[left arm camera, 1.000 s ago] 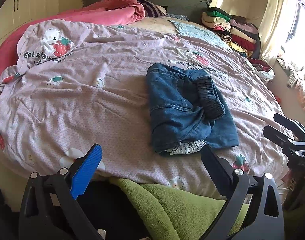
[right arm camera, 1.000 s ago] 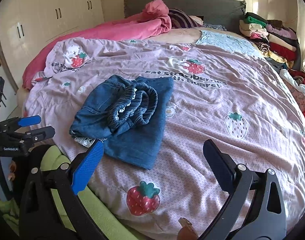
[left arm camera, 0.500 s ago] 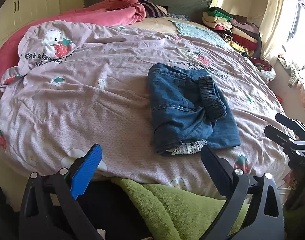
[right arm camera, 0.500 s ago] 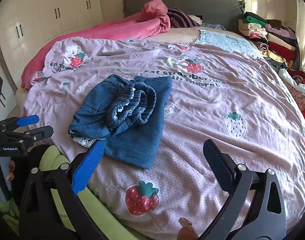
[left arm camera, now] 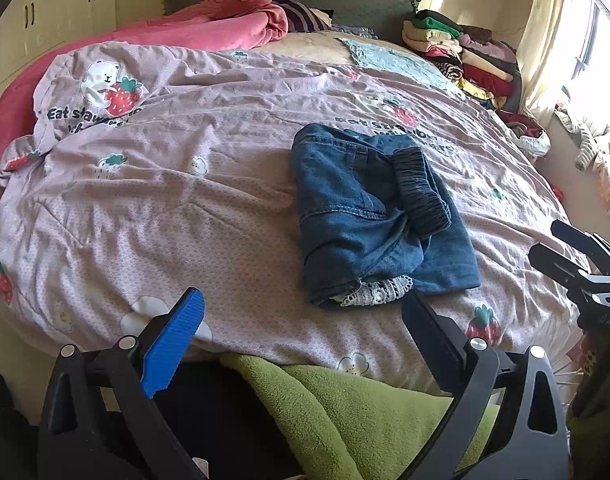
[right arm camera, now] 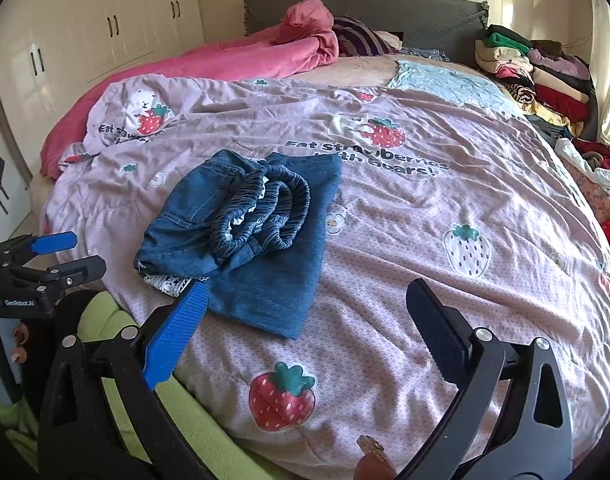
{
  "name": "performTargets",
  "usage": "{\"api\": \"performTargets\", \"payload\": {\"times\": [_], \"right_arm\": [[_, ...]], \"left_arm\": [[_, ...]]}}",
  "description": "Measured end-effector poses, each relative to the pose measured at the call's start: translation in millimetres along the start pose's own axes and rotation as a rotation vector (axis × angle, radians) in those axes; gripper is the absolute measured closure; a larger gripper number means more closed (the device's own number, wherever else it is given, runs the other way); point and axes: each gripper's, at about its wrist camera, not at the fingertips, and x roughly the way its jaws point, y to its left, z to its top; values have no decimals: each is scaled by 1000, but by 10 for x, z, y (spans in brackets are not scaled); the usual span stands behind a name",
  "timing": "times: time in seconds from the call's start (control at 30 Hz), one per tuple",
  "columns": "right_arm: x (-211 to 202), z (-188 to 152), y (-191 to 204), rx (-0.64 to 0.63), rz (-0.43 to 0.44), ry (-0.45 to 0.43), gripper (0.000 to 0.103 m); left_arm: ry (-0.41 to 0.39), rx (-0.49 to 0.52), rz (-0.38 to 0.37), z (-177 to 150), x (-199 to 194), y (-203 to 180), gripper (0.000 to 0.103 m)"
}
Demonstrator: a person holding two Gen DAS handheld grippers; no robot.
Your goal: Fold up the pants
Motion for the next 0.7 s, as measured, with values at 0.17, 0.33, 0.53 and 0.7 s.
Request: {"api": "performTargets", "payload": {"times": [0.17, 0.33, 0.53, 0.7], "right_arm": [[-1, 1, 7, 0, -5, 1, 9], [0, 9, 7, 0, -7, 1, 9], [-7, 14, -25, 4, -22, -2, 9], [51, -3, -257, 52, -76, 9, 9]], "left_arm": [[6, 7, 6, -16, 14, 1, 4], [2, 17, -3, -8, 0, 4, 4], [-35, 7, -12, 18, -48, 39, 4], [-87, -57, -28, 98, -114, 314, 4]]}}
